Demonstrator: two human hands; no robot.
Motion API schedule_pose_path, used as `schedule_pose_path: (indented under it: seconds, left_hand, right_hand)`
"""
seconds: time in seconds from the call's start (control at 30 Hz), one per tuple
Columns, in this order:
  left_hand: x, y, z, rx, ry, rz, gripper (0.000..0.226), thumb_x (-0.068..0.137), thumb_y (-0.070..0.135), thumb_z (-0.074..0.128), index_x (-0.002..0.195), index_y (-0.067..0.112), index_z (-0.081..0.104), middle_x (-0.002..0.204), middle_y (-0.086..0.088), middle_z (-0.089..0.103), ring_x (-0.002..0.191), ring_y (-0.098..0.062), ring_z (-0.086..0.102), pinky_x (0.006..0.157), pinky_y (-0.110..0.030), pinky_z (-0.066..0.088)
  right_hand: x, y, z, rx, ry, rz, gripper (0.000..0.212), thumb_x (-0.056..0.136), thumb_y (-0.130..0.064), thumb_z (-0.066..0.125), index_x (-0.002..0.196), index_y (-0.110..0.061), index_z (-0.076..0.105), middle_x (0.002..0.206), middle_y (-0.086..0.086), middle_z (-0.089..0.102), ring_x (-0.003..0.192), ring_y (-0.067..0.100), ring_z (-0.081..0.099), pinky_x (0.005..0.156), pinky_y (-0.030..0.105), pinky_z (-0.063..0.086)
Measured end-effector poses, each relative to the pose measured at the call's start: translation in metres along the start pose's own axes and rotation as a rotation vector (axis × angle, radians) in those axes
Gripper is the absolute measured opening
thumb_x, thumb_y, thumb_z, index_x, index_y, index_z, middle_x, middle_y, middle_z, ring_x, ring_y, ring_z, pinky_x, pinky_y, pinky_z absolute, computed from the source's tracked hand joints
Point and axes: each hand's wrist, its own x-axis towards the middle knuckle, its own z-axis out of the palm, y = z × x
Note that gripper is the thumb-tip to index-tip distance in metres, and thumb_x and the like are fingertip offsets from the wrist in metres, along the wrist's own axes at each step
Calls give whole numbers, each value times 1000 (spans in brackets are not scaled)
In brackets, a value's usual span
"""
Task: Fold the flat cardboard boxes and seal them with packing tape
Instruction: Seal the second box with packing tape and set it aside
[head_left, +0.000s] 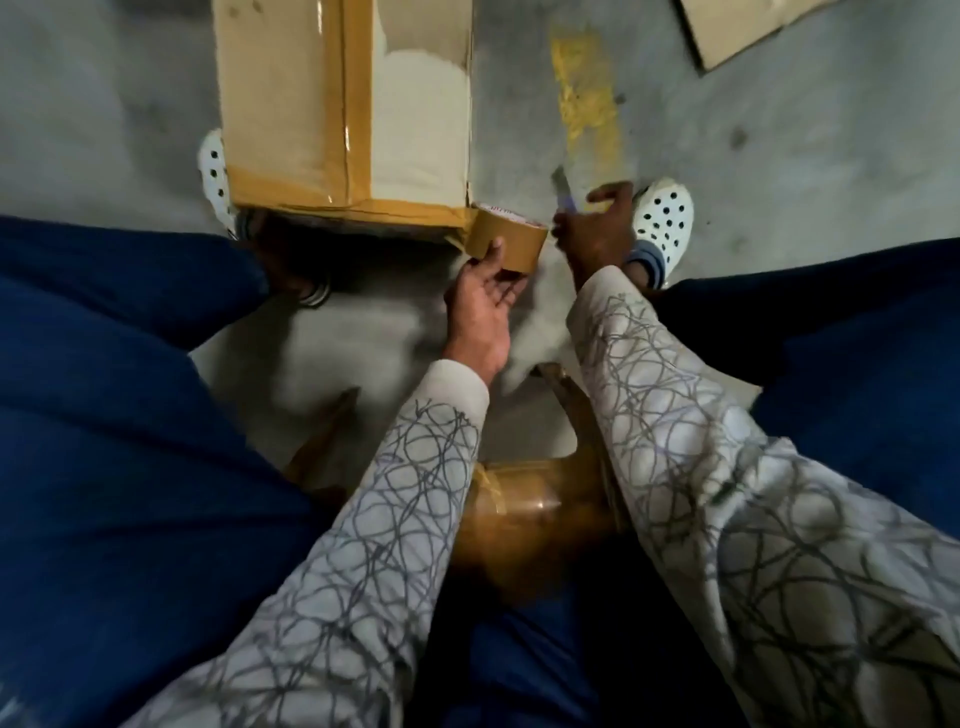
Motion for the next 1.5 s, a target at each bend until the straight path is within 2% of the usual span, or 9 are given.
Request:
schedule_pose_path:
  seconds: [0.13,0.23,0.47,0.63,0.8,0.9,0.97,1.1,1.5]
  left_hand:
    - [-4,17,-12,36,181,90,42,86,19,73,124,7,59,114,-16,69,105,-30,65,86,-39,54]
    - [-7,37,-29,31,329,218,84,75,21,78,148,20,37,124,-13,66,113,-29,64,100,-49,51]
    - [8,112,-39,63,188,153,80,92,24,69,155,30,20,153,-5,36,137,-29,39,104,-54,45]
    - [112,156,-72,428,293,351,115,49,31,80,151,40,27,146,-3,47,126,-22,54,95,-43,56]
    - [34,194,-37,564,249,659,115,75,-14,62,157,39,1,165,-5,14,141,-18,33,100,-16,35]
    - [45,190,-45,452,233,642,114,77,-5,67,156,38,-2,165,-9,13,146,-23,30,111,-32,37]
    - [52,169,-46,328,279,508,102,79,27,71,156,35,5,160,-14,28,140,-30,41,111,-49,41]
    - [14,91,-18,69,128,107,50,96,48,55,128,10,55,117,-12,65,107,-28,62,82,-35,51]
    - [1,36,-6,-10,104,147,38,88,-4,45,118,5,65,118,-13,68,102,-25,64,94,-34,51]
  right_hand:
    - [-32,-62,-19,23,-148,-290,23,76,-5,56,72,-27,63,75,3,72,65,23,72,59,29,55]
    - [-65,-77,-12,-127,-360,-383,25,79,-8,55,79,-24,74,89,2,76,80,22,74,72,28,55]
    - [-100,-55,1,-352,-335,-484,54,78,-31,83,126,-14,66,120,8,65,100,20,68,90,31,56]
    - [-111,-59,6,-287,-382,-443,53,77,-15,81,128,-16,65,118,6,66,90,20,69,82,38,60]
    - [-118,-65,21,-160,-383,-447,48,80,-4,77,126,-15,65,115,3,67,80,3,67,64,15,55]
    - [-121,-70,29,-104,-391,-443,48,79,1,75,123,-16,67,114,2,69,80,6,67,64,12,51]
    - [-121,-72,32,-100,-383,-436,50,78,5,73,122,-17,67,116,3,68,85,13,69,63,16,55]
    - [-119,-68,32,-87,-337,-443,44,83,4,68,123,-14,67,116,7,67,78,8,68,62,21,56]
    - [-70,-104,56,-574,-300,-699,62,61,-39,90,113,-20,62,117,2,57,97,21,60,86,38,55]
